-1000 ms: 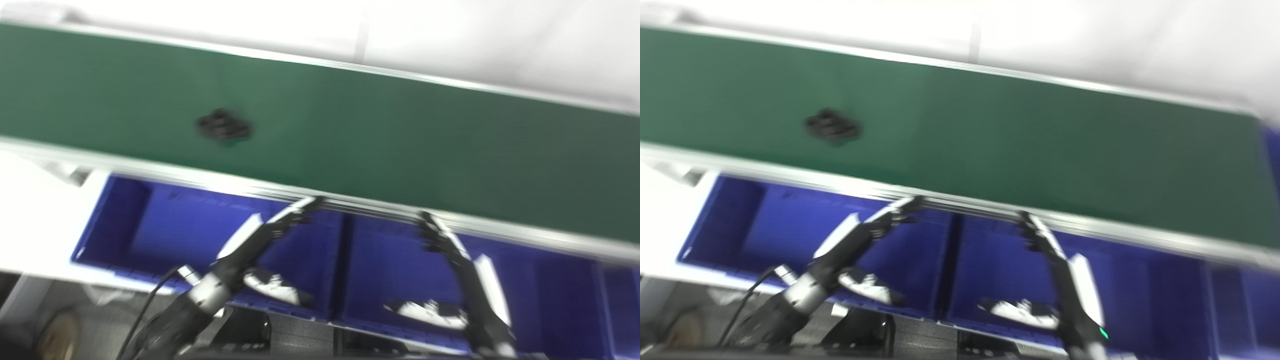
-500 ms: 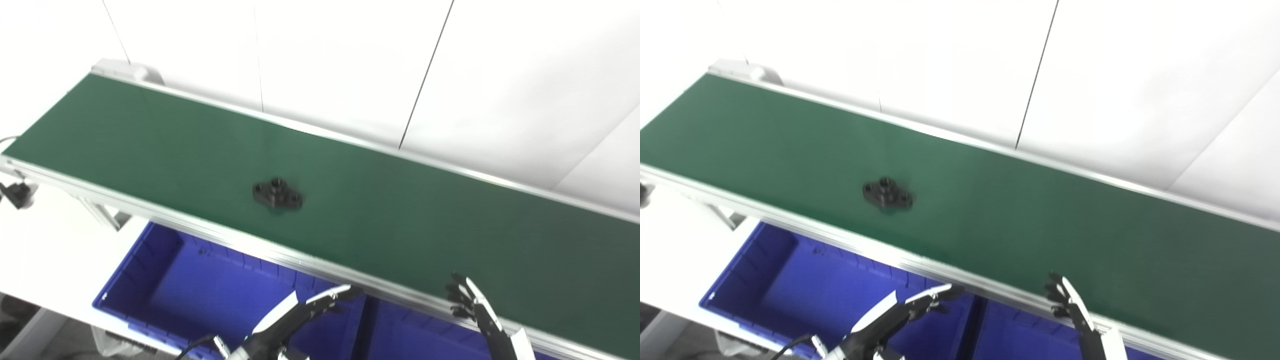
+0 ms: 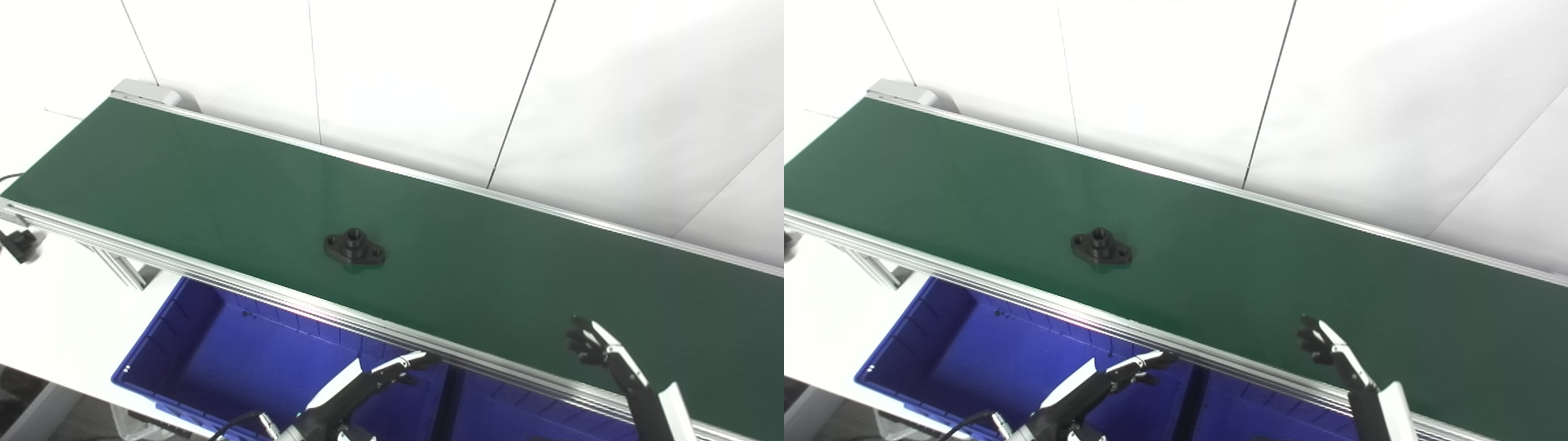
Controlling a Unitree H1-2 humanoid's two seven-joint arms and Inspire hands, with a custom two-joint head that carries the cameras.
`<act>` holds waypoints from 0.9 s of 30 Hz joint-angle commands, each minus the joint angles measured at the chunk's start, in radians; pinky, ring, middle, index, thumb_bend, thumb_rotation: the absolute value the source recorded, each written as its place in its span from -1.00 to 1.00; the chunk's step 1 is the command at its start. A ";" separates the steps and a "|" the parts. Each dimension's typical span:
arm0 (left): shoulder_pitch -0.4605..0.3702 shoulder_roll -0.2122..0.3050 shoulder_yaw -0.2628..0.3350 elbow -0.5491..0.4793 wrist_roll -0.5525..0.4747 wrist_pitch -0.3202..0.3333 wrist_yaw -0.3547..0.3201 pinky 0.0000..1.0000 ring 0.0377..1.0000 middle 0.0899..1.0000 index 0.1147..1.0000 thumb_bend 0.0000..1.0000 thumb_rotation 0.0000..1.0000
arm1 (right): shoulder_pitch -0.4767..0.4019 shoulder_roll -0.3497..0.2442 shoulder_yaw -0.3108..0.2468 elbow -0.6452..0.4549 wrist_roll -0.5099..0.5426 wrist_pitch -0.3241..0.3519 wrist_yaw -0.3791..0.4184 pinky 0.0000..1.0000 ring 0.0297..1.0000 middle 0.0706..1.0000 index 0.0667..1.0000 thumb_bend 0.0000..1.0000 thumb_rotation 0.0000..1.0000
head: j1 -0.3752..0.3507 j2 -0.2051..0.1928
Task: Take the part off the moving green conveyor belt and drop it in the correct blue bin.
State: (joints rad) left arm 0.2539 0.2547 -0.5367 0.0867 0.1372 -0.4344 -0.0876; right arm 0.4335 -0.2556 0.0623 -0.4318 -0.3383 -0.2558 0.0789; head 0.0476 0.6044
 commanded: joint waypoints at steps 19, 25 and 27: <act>-0.040 0.014 -0.030 0.001 -0.012 -0.036 0.059 0.64 0.81 0.87 0.75 0.92 -0.19 | -0.282 0.090 0.032 0.051 -0.183 0.081 0.008 0.30 0.47 0.60 0.67 0.65 -0.32 | -0.071 0.001; -0.044 0.022 -0.029 0.000 -0.020 -0.035 0.054 0.64 0.81 0.88 0.75 0.90 -0.21 | -0.345 0.108 0.048 0.060 -0.229 0.153 0.035 0.29 0.46 0.58 0.69 0.61 -0.30 | -0.116 0.002; -0.042 0.025 -0.027 -0.003 -0.023 -0.035 0.052 0.63 0.80 0.88 0.75 0.90 -0.21 | -0.360 0.112 0.056 0.057 -0.250 0.178 0.044 0.28 0.46 0.58 0.69 0.61 -0.30 | -0.139 -0.003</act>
State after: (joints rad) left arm 0.2253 0.2701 -0.5668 0.1027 0.1202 -0.4344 -0.0451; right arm 0.1002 -0.1501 0.1160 -0.3483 -0.5769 -0.1021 0.1210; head -0.0721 0.6059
